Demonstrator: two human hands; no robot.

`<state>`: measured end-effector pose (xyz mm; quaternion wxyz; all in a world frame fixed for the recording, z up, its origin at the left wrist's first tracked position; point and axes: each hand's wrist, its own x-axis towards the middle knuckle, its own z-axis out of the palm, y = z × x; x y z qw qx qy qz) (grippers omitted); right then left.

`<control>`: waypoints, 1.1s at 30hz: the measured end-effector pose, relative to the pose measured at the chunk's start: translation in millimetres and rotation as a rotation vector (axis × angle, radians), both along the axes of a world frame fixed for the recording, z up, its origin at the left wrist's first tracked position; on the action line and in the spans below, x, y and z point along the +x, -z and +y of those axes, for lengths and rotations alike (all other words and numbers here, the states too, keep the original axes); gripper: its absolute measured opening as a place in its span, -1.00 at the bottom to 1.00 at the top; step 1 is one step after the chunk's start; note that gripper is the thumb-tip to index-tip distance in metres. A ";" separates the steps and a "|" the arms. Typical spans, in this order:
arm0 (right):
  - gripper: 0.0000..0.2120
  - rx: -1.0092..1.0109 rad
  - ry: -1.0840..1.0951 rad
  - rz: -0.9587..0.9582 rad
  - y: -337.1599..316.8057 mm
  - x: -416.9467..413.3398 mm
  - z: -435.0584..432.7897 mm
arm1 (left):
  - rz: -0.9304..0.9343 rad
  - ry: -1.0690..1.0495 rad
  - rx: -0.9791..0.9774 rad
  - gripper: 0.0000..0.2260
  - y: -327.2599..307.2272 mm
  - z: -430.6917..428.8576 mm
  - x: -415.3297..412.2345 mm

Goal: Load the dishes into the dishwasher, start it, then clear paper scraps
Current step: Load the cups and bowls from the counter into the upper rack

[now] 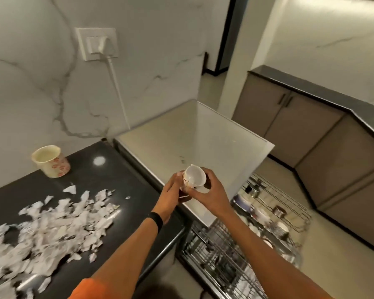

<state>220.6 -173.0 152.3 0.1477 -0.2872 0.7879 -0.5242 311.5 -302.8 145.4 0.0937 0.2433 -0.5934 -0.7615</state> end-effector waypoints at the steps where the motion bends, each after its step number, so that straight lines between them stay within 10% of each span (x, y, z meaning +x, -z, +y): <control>1: -0.36 0.002 0.024 -0.004 -0.9 -3.5 13.2 | -0.009 0.034 0.044 -0.60 -0.4 12.0 -7.5; 9: -0.29 -0.002 0.161 -0.101 11.3 -41.4 124.8 | -0.039 0.260 0.229 -0.50 12.3 110.4 -67.2; 28: -0.74 0.231 -0.212 -0.211 94.5 -209.0 241.0 | -0.324 0.003 -0.408 -0.46 117.9 224.9 -165.4; 33: -0.59 0.408 -0.392 -0.204 120.5 -233.4 219.4 | -0.384 -0.006 -0.546 -0.42 138.1 227.6 -183.2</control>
